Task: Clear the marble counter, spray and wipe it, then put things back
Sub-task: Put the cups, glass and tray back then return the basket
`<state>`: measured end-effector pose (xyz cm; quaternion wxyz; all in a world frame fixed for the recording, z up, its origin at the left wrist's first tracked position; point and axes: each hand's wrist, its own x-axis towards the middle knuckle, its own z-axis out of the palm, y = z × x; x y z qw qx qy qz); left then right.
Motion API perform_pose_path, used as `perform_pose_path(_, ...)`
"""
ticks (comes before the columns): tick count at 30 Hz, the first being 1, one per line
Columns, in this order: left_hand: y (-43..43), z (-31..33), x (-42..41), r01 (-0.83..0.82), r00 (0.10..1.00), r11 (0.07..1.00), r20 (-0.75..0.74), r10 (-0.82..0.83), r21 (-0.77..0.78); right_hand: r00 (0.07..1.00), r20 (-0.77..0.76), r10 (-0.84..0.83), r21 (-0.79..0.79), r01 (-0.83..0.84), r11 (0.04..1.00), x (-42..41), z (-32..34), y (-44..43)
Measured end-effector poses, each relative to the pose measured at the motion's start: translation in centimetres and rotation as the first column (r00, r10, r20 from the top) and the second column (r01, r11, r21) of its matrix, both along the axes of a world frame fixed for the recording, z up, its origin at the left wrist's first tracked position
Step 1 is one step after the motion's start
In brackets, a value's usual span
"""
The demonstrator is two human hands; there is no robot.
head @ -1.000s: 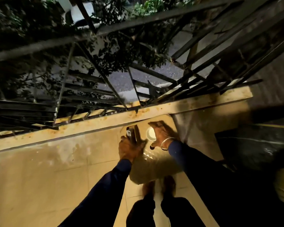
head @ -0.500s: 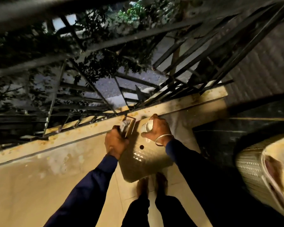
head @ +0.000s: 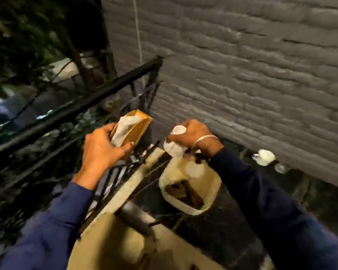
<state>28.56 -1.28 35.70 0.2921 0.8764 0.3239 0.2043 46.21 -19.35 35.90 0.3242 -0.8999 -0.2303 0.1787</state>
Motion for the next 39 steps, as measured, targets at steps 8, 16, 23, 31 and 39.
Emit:
perform_pose_path(8, -17.8, 4.0, 16.2, 0.53, 0.848, 0.843, -0.034, -0.529, 0.092, 0.906, -0.058, -0.42, 0.008, 0.421, 0.907, 11.4, 2.5, -27.0)
perform_pose_path(16, -30.4, -4.7, 31.9, 0.587, 0.785, 0.808, -0.276, -0.554, 0.048, 0.757, -0.2, -0.622, -0.08, 0.62, 0.78, 19.2, -5.0, -46.9)
perform_pose_path(23, -30.7, -16.1, 42.5, 0.553, 0.735, 0.832, -0.499, -0.459, 0.049, 0.578, -0.389, -0.718, -0.158, 0.726, 0.67, 25.7, -13.6, -52.6)
perform_pose_path(31, -30.5, -20.8, 47.7, 0.525, 0.684, 0.851, -0.61, -0.401, 0.029, 0.526, -0.234, -0.817, -0.265, 0.775, 0.574, 33.5, -25.9, -54.0)
perform_pose_path(39, -30.6, -24.0, 50.5, 0.564, 0.64, 0.826, -0.626, -0.445, -0.011, 0.518, -0.109, -0.848, -0.398, 0.759, 0.515, 34.2, -26.4, -52.9)
